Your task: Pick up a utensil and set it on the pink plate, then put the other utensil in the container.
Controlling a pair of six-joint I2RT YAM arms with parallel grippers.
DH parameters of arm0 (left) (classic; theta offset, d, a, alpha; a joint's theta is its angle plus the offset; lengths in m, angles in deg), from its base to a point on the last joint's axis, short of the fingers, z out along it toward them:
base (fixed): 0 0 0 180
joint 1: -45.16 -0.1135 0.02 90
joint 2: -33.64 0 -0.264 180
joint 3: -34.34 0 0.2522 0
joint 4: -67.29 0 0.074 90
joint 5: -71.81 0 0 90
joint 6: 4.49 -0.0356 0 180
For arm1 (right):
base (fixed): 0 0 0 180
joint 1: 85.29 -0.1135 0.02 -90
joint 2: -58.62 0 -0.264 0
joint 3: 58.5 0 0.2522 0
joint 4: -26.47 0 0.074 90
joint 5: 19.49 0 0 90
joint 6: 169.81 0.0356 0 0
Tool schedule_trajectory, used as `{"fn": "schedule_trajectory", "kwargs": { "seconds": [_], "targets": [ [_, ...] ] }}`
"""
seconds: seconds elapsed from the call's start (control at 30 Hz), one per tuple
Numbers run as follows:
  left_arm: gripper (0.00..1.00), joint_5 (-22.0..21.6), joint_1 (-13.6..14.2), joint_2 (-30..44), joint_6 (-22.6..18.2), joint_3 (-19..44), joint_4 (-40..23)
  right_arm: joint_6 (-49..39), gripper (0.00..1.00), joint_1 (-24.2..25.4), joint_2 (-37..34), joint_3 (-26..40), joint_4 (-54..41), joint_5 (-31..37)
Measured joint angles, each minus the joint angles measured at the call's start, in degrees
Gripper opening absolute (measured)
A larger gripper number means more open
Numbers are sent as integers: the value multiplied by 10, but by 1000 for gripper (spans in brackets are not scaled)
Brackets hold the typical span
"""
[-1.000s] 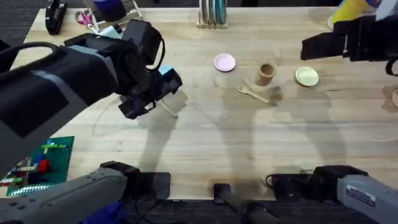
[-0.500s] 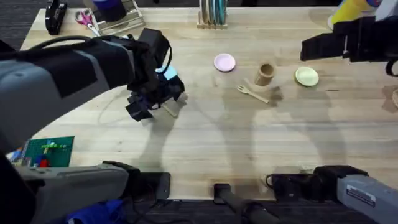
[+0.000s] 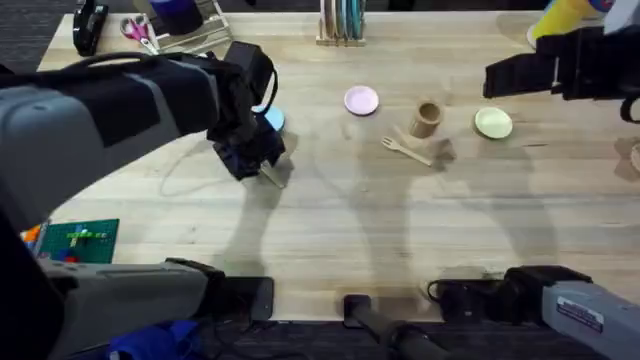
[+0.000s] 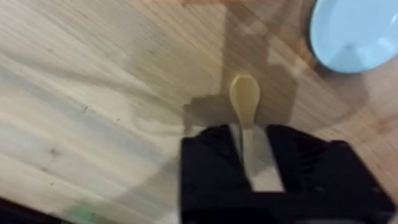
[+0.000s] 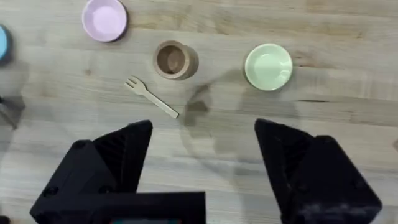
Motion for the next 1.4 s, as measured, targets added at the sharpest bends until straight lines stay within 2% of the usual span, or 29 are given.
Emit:
{"fn": "schedule_trajectory", "kwargs": {
  "seconds": [0.07,0.1,0.67,0.87,0.97,1.13,1.27,1.4],
  "targets": [
    [94,10,0,2,2,1,12,0,998,0,0,0,0,0],
    [59,10,0,3,1,3,12,0,998,0,0,0,0,0],
    [43,17,-1,0,2,4,8,0,997,0,0,0,0,0],
    [43,36,-1,-46,-13,-15,-2,0,997,0,0,0,0,0],
    [43,46,-1,-103,-59,-17,0,0,998,0,0,0,0,0],
    [43,80,-1,-178,-188,-3,-18,0,998,0,0,0,-1,0],
    [42,107,-1,-183,-276,46,-69,0,998,0,0,0,-1,0],
    [41,122,-1,-167,-345,120,-123,0,997,0,0,0,-1,0]
  ]
}}
